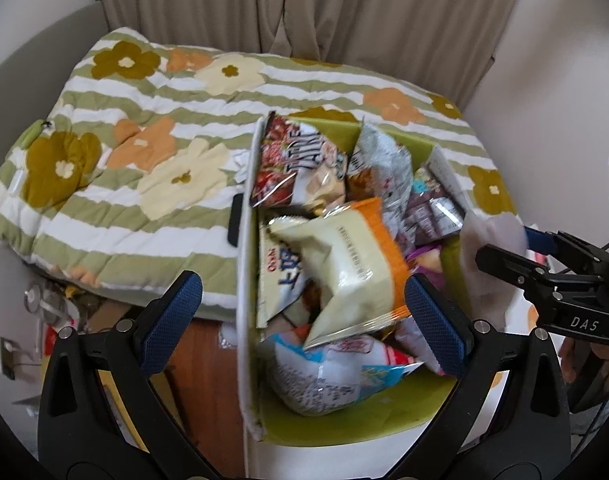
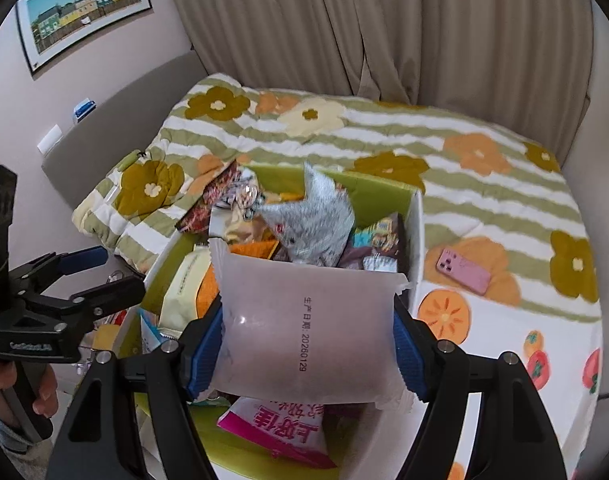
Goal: Organize snacks
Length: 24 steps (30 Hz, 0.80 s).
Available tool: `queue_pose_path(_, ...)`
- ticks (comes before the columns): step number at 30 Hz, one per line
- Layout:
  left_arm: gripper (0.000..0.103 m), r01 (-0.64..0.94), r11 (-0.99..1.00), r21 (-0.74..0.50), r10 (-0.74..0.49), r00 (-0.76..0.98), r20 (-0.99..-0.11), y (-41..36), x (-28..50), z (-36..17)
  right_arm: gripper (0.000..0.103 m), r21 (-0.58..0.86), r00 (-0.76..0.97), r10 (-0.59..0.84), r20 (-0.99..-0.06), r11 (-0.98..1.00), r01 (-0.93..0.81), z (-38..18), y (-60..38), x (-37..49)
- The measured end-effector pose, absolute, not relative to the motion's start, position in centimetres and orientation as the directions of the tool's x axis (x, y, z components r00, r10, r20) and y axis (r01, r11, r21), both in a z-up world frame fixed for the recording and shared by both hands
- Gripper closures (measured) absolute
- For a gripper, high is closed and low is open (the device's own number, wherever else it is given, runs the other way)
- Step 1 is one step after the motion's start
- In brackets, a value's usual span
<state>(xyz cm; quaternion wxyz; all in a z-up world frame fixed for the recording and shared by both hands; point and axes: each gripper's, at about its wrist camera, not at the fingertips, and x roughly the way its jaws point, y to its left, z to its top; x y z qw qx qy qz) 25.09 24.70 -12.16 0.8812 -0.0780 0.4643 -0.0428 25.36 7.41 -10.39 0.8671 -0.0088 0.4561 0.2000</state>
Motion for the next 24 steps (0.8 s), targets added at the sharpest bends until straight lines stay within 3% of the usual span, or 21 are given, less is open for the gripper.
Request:
queue_pose_path(1,0.002,0.0,0.985,-0.173,-0.143,0.561,-0.815,24.8,25.1,-12.6,0.03,0.186,0.487,0.346,-0.802,0.919,-0.346,-11.0,7.5,25.4)
queue_pose_path(4,0.002,-0.01,0.984,-0.175,-0.141,0.554,-0.821,24.8,24.6,-13.3,0.008,0.205,0.494,0.351,-0.796,0.923,-0.326,-11.9,7.1,24.8)
queue_pose_path(13,0.002,-0.035,0.987,-0.159,-0.111,0.568,-0.816,23.2,21.5,-12.8,0.008,0.173,0.518,0.328,-0.79,0.93,-0.324,-11.4,5.8,22.4)
queue_pose_path(24,0.002,-0.012,0.995,-0.099,-0.064,0.686,-0.725,17.0,13.5,-6.0,0.008,0.139,0.644,0.319,-0.695,0.939,-0.315,-5.7,1.3,15.4)
